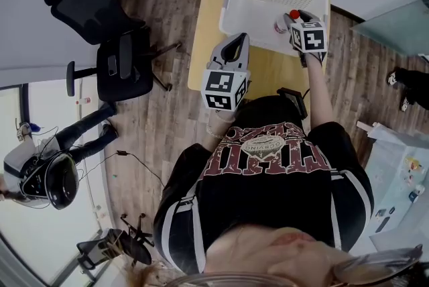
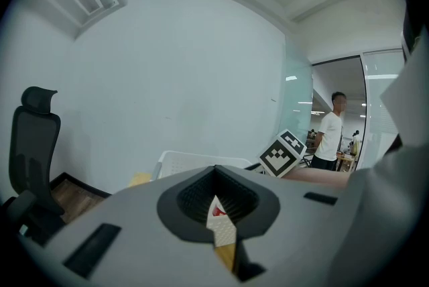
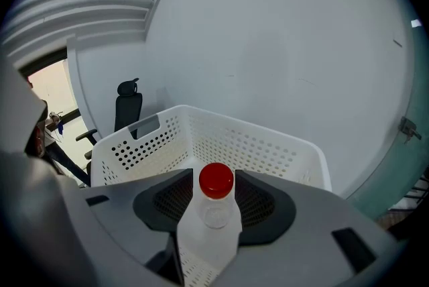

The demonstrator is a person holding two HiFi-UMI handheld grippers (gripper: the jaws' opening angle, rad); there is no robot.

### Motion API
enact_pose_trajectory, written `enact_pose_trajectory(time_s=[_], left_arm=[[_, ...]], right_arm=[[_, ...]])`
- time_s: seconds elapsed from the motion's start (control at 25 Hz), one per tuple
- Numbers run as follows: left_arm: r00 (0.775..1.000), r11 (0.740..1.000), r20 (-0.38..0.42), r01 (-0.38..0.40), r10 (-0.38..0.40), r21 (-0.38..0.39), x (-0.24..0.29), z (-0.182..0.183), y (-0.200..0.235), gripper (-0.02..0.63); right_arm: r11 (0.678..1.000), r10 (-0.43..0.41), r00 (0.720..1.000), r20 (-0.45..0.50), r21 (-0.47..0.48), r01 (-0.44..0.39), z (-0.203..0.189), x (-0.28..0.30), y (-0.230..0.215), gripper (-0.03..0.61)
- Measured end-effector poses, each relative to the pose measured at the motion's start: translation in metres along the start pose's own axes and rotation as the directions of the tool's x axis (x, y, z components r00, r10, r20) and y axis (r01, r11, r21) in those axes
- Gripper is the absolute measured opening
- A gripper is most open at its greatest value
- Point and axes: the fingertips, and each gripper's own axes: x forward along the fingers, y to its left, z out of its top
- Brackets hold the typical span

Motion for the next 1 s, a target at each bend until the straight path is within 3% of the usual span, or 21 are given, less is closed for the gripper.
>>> enact_pose_trajectory(time_s=[0.32,0.56,1.0], left_arm=[[1.0,1.0,0.006,-0.026,0.026,-0.014,-0.01,0.0,0.011,0.048],[1.0,0.999,0.014,-0.027,0.027,-0.023,-0.012,-0.001,0.01,0.048],[0.999,0.999,0.02,-0.029,0.029,-0.02,-0.017,0.001,0.009,0.048]], right_arm=[[0.999,0.032,0.999,-0.029,0.034,-0.031,-0.002,0.006,0.008,0.187],[0.997,-0.018,0.999,-0.036,0.074,0.02,-0.006,0.002,-0.004,0.184],[0.997,-0.032,0.999,-0.006,0.071,0.032,-0.004,-0.003,-0.008,0.166]])
